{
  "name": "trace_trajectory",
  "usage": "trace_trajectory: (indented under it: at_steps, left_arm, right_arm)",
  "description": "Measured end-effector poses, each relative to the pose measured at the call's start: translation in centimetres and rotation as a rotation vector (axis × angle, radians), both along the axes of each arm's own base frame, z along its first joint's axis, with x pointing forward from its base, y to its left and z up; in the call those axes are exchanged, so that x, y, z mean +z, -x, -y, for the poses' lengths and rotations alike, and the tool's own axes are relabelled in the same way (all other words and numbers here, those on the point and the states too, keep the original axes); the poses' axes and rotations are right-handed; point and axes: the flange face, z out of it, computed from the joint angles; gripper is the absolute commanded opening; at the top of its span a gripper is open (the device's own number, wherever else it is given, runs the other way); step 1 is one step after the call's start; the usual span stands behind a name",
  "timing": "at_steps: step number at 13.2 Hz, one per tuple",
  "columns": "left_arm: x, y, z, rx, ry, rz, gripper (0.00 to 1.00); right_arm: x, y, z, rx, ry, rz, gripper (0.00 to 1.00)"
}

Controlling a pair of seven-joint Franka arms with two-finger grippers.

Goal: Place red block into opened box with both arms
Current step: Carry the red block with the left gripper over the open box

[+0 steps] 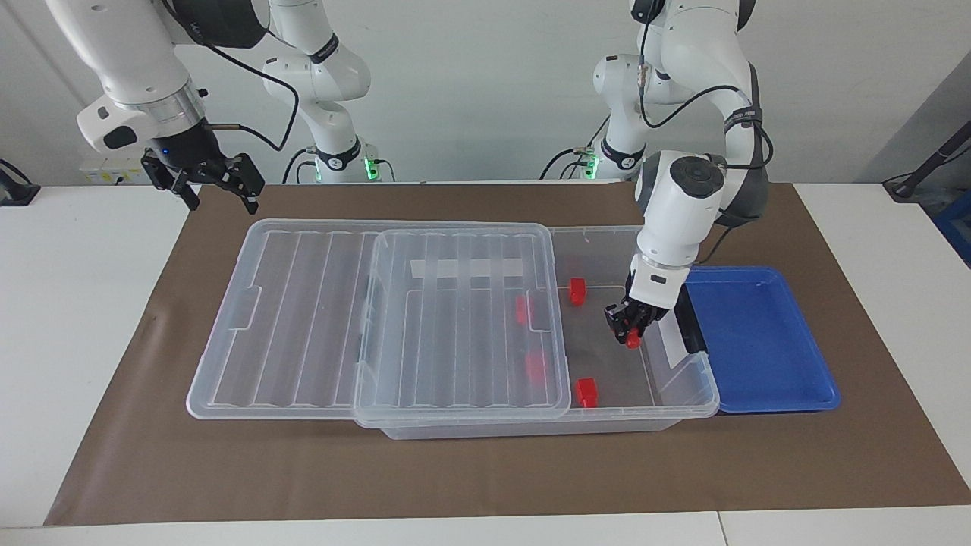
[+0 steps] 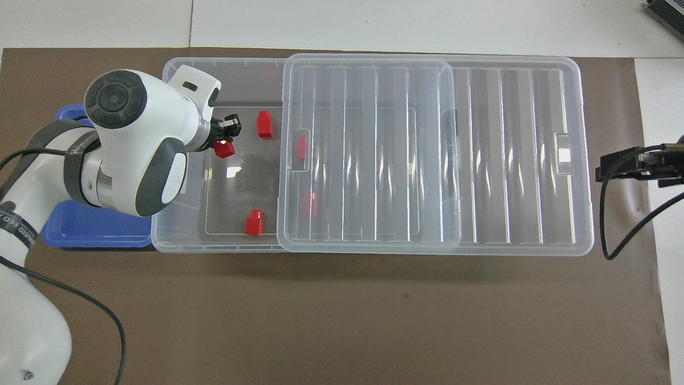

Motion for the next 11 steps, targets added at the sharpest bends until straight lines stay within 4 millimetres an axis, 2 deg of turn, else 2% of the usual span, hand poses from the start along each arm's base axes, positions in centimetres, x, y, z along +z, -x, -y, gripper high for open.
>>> trace_trajectory:
  at_steps: [2, 6, 9, 10, 11]
  left_arm:
    - [-1.9, 0.1, 0.0, -0.003, 0.003, 0.007, 0.0]
    - [-8.5, 1.0, 0.2, -0.036, -0.017, 0.01, 0.0]
    - [-9.8, 1.3, 0.6, -0.058, -0.035, 0.003, 0.0]
    - [-9.8, 1.4, 0.9, -0.064, -0.037, 0.004, 0.13]
    - [-9.8, 1.5, 1.1, -0.068, -0.038, 0.005, 0.48]
  right_arm:
    - [0.0, 0.0, 0.0, 0.0, 0.0, 0.0, 1.0]
    - [0.0, 0.0, 0.0, 0.0, 0.0, 0.0, 1.0]
    - [0.0, 0.0, 0.0, 0.0, 0.0, 0.0, 1.0]
    - [0.0, 0.0, 0.0, 0.0, 0.0, -0.001, 1.0]
    - [-0.1, 0.0, 0.0, 0.0, 0.0, -0.001, 1.0]
